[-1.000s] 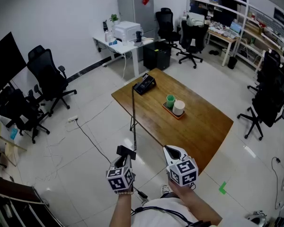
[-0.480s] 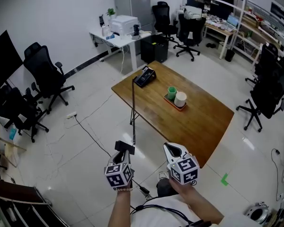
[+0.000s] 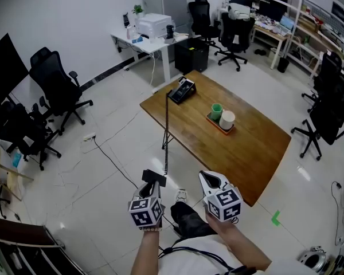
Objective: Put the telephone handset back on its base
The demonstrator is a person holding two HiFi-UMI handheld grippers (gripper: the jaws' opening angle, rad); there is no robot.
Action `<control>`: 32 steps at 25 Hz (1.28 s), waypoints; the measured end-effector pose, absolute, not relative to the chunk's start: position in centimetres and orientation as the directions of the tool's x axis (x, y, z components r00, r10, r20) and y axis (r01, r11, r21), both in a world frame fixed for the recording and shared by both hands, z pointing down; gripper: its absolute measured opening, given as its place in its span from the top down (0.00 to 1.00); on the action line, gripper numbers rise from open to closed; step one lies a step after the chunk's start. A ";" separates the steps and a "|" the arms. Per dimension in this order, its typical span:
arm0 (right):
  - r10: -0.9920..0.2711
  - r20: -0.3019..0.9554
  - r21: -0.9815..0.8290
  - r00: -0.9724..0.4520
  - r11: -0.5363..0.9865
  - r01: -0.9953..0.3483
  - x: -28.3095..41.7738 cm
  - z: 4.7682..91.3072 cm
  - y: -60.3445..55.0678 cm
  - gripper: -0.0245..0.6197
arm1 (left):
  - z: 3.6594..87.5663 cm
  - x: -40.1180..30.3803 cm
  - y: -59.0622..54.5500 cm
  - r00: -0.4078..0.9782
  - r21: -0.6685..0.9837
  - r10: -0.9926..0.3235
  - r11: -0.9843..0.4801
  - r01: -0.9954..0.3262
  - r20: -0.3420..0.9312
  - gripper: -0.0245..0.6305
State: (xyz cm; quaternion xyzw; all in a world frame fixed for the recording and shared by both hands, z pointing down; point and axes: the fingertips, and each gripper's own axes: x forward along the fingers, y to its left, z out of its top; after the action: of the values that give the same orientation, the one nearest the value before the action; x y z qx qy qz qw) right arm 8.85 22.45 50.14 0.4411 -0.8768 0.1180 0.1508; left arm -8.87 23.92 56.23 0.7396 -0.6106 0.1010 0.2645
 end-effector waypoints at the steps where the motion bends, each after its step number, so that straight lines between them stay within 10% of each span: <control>1: -0.736 0.366 -0.078 -0.569 0.585 -0.807 8.4 50.2 21.9 0.96 | 56.4 -9.2 23.5 0.234 0.267 -0.848 -0.114 -0.957 0.476 0.85; 32: -0.738 0.400 -0.142 -0.544 0.537 -0.832 0.8 52.8 -5.2 0.96 | 56.5 -16.1 -2.9 0.303 0.248 -0.797 -0.198 -0.948 0.523 0.86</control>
State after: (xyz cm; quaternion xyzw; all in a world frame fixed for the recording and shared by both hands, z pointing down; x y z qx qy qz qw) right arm 0.82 -5.23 52.76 0.4542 -0.8640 0.1595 0.1476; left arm -16.10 -2.88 56.50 0.7610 -0.5733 0.1408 0.2689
